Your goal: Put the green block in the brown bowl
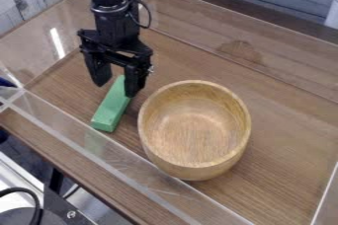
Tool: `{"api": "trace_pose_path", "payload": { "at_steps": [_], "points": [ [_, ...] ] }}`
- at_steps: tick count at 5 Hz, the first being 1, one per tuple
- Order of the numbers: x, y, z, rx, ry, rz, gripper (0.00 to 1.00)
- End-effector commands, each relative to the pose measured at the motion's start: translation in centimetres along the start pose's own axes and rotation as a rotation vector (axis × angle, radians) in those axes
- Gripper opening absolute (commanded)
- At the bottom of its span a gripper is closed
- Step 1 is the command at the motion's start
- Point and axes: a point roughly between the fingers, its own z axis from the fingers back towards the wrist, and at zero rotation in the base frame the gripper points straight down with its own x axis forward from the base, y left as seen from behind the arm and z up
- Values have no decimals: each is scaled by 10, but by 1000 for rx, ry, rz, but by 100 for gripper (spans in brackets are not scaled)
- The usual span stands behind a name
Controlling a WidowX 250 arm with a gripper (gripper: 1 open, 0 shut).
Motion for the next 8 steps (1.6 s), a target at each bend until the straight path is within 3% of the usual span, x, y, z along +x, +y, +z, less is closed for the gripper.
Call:
{"api": "trace_pose_path", "payload": {
  "at_steps": [1,7,8],
  "points": [
    [9,5,16,11,-67,12,100],
    [14,6,22,6,-111,19,100],
    [12,10,12,17,-101,24,100]
  ]
}}
